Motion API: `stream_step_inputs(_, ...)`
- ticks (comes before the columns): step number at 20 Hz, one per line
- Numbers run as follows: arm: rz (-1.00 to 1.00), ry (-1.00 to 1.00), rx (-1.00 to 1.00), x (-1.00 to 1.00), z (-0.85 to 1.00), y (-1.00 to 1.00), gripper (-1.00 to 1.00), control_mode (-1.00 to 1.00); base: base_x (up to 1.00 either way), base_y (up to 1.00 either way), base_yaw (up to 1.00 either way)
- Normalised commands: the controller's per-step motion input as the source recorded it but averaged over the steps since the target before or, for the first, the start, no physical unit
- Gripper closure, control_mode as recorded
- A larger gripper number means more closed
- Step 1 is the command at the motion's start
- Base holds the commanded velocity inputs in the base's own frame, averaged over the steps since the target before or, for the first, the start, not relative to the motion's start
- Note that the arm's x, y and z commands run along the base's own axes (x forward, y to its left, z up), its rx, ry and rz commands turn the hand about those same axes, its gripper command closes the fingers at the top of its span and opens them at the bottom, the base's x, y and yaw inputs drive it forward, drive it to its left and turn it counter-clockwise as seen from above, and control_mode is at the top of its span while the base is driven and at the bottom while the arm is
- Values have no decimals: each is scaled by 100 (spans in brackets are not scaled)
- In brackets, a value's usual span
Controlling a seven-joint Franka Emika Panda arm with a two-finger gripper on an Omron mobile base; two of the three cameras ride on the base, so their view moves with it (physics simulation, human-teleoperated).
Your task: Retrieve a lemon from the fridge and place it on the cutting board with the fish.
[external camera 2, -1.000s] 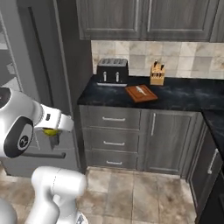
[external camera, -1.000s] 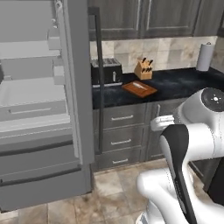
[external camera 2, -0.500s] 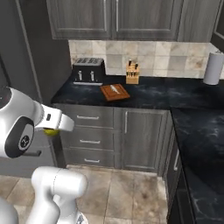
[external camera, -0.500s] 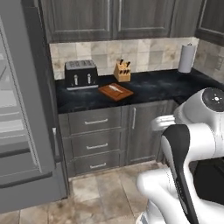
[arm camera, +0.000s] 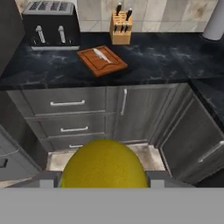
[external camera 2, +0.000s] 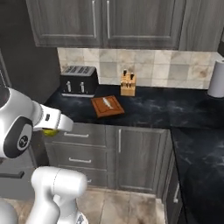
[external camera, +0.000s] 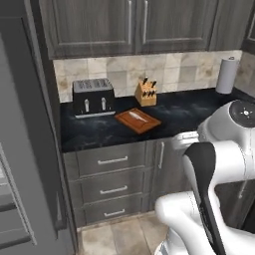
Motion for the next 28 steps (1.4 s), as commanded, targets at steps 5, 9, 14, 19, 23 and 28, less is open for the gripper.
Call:
stream_step_inputs(5,0,0,0,0,0,0,100,100,96,-45,6)
stream_step_inputs(9,0,0,0,0,0,0,100,100,55,-45,3)
stream_step_inputs(14,0,0,0,0,0,0,100,100,34,-2,0)
stream_step_inputs(19,0,0,0,0,0,0,100,100,59,-1,0)
stream_step_inputs(23,0,0,0,0,0,0,100,100,58,-1,0)
stream_step_inputs(28,0,0,0,0,0,0,100,100,29,0,0)
